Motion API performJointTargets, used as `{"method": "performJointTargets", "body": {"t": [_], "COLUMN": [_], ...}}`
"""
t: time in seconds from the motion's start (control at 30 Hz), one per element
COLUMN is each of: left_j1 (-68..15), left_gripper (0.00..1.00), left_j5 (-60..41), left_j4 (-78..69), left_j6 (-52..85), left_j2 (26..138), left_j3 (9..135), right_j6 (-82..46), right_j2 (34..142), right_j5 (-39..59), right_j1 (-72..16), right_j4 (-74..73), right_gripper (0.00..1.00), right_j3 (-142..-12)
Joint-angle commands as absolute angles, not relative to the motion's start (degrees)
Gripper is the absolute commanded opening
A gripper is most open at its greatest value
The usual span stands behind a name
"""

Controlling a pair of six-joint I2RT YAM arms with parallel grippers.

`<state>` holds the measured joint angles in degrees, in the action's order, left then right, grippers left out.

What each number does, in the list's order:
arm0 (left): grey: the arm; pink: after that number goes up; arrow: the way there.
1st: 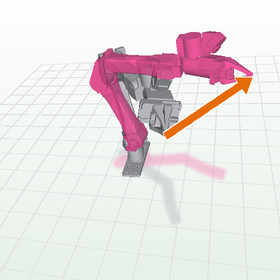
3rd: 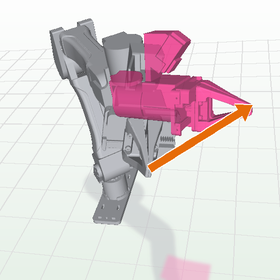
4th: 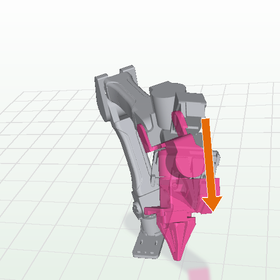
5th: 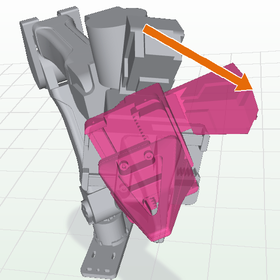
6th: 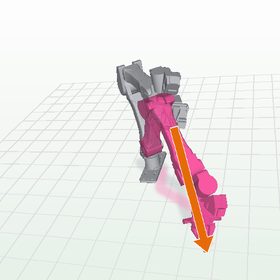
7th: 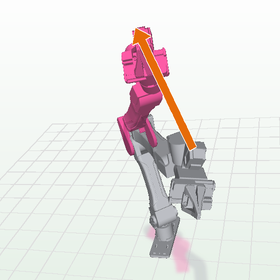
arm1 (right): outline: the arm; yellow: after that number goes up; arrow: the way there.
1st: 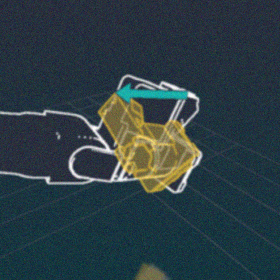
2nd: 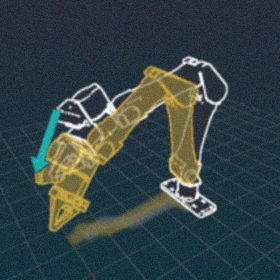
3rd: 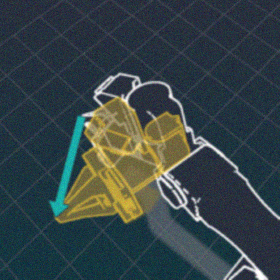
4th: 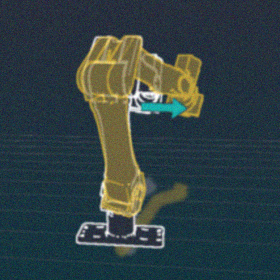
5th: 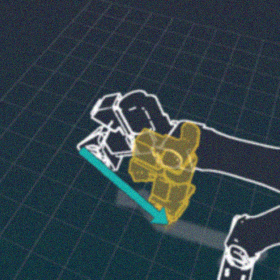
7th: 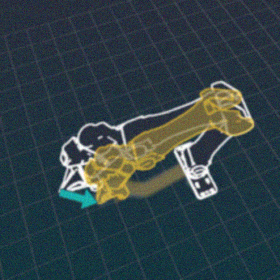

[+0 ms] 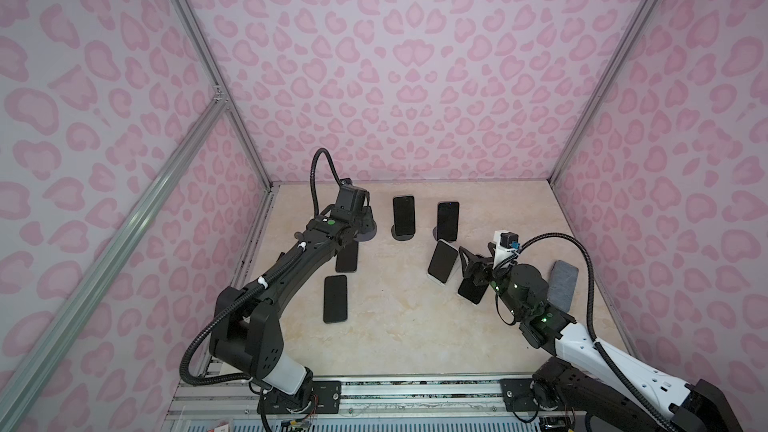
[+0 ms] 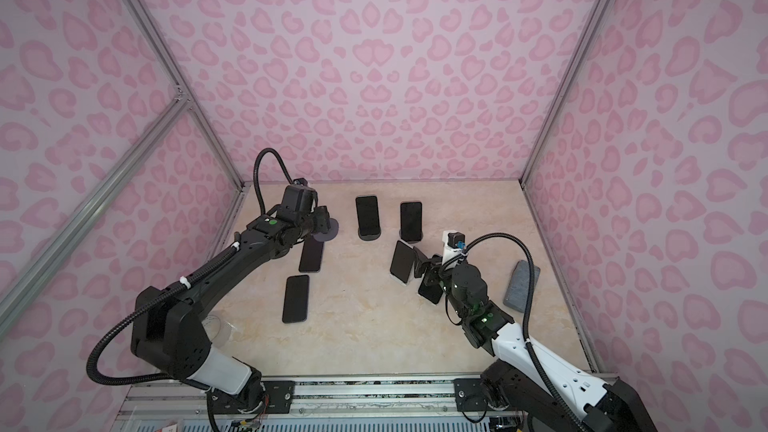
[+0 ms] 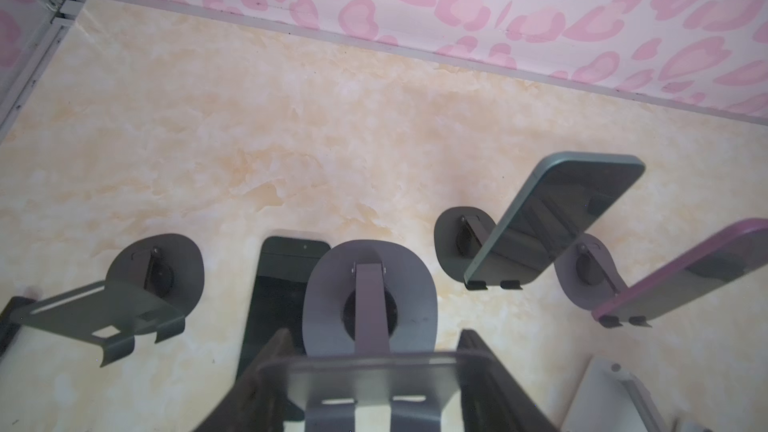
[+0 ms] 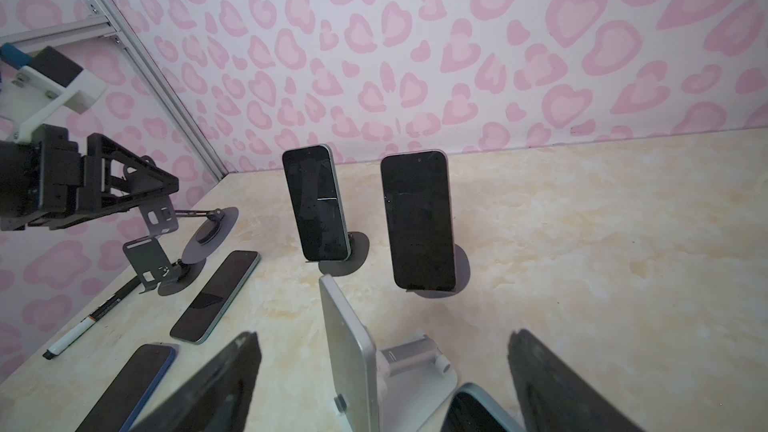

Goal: Remove the phone from the phone stand

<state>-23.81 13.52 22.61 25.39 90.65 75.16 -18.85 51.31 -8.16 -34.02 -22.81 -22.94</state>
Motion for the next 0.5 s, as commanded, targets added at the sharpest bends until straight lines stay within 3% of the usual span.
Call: {"method": "performJointTargets", "body": {"t": [0.0, 0.47], "left_j1": [-22.62, -21.45], "left_gripper": [0.52, 0.51], "left_j5": [11.12, 13.08], "left_j4": [22.46, 21.71], "left_j6": [24.09, 22.95], "left_j2": [95.02, 116.1], "left_j3": [79.82, 94.64], "right_j6": [-18.84, -18.76], "right_j2": [50.97, 53.88], "right_j5": [-9.05, -8.44], "right_j1": [-34.15, -34.17], "right_j4": [-24.26, -25.05], "right_gripper": [0.95, 0.95], "right_j3": [-22.44, -22.84]}}
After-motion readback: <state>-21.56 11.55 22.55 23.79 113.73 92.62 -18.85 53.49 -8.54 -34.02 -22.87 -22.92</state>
